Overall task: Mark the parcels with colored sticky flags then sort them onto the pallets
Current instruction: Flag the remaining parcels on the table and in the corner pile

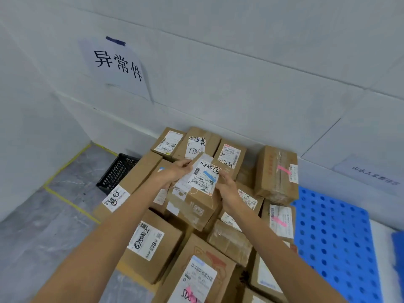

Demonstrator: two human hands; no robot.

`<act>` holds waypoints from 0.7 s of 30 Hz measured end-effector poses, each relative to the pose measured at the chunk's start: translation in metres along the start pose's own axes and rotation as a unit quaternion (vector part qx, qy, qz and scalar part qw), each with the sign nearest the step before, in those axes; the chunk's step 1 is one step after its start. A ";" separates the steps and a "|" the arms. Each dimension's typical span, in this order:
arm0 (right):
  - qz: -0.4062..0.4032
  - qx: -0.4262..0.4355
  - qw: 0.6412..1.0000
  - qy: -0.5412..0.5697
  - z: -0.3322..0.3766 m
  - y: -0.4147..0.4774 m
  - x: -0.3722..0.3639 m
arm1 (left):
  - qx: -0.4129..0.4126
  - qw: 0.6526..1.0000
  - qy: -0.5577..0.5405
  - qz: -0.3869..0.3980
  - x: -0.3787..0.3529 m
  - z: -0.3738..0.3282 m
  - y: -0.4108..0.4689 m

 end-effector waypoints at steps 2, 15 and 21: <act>-0.019 0.046 0.993 -0.106 -0.009 0.000 0.005 | -0.038 0.999 0.024 0.005 -0.011 0.011 0.002; 0.101 0.282 0.859 -0.416 -0.025 -0.043 -0.050 | -0.169 0.904 0.125 -0.373 0.006 0.101 -0.081; 0.273 0.198 0.796 -0.503 -0.060 -0.059 -0.110 | 0.084 0.839 0.070 -0.533 0.019 0.218 -0.138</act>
Point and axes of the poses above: each hand's wrist, its own y-axis towards the middle knuckle, its own x-axis out of the back of the hand, z = x × y, the point moved 3 cm from there along y, towards the middle knuckle, and after that the axes turned 7 degrees about y, right-handed, at the moved point
